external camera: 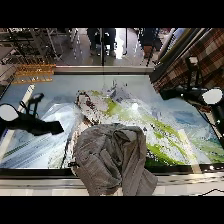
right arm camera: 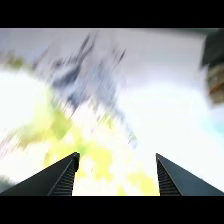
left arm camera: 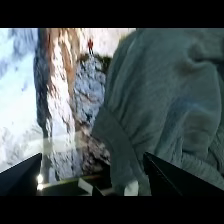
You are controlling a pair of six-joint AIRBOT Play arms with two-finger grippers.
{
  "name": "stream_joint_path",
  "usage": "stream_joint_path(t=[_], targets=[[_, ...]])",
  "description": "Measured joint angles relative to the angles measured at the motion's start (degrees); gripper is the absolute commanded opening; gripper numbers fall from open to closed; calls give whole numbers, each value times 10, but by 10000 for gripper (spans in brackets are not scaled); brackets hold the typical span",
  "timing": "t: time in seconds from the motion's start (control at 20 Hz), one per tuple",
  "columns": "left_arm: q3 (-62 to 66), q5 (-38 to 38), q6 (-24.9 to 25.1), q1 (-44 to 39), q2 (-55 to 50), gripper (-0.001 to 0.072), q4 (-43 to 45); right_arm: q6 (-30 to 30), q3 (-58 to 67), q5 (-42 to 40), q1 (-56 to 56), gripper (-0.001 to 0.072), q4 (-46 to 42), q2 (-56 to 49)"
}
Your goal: Fold the clothes and pants, and hang the long-sleeved shirts on hangers.
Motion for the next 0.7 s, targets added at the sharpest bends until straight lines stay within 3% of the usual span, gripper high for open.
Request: stream_joint_path(t=[0.15,0.2,0.35,0.5,0.7], targets=[[-107,-28,37,-3,29,697,-90,23,-44,152,-28,555,-3,1],[-141,-33,45,-8,43,697,-118,24,-69,197,-38,594,4,1],[-236,-35,52,-34,83,697,-157,12,-157,274,-48,594,44,1],[-299,2,51,-63,98,698,-169,-10,-234,278,-31,594,74,1],[-333,93,49,-112,78,694,-190,-26,-300,201,23,583,89,0]])
